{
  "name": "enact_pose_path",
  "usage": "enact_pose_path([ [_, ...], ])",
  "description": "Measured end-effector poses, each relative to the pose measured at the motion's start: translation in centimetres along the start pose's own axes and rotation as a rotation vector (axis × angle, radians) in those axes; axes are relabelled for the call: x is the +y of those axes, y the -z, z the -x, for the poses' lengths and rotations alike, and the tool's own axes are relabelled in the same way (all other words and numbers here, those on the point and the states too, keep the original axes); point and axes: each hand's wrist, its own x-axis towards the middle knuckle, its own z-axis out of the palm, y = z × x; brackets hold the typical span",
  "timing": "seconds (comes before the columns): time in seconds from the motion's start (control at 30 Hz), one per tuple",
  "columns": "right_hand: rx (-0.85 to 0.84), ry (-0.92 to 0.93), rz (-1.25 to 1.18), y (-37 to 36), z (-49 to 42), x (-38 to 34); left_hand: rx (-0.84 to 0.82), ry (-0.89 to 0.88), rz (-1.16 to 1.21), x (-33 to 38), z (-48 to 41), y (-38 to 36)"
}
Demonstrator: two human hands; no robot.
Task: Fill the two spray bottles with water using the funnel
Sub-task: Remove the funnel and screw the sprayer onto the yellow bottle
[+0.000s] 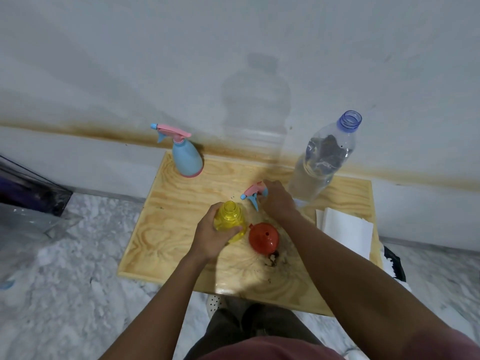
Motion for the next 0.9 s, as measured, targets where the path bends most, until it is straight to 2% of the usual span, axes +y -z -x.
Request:
enact_pose_path([
  [0.17,-0.057,-0.03,0.068,-0.3,-1.3,-1.4,0.027,0.007,0.015,0.0,0.2,0.0],
  [0.5,-0.036,0.013,0.161,-0.2,-1.5,-0.8,0.036,-0.001,0.036,0.6,0.3,0.1],
  [0.6,0.007,0.007,0.11,0.8,-0.5,-1.3,0.032,-0.001,0.051,0.7,0.4,0.4],
  [0.67,0.109,0.004,0.098,1.9,0.6,-2.1,0.03,0.012,0.079,1.0,0.5,0.7],
  [0.73,0.231,0.021,-0.026,3.1,1.9,-3.1,0.028,-0.008,0.078,1.0,0.4,1.0],
  [0.8,0.327,0.085,-0.25,4.8,3.4,-4.4,0.015,-0.047,0.054,1.1,0.2,1.3],
  [0.9,0.4,0.174,-0.545,7.8,6.1,-6.7,-0.005,-0.087,0.028,1.3,0.0,1.6],
])
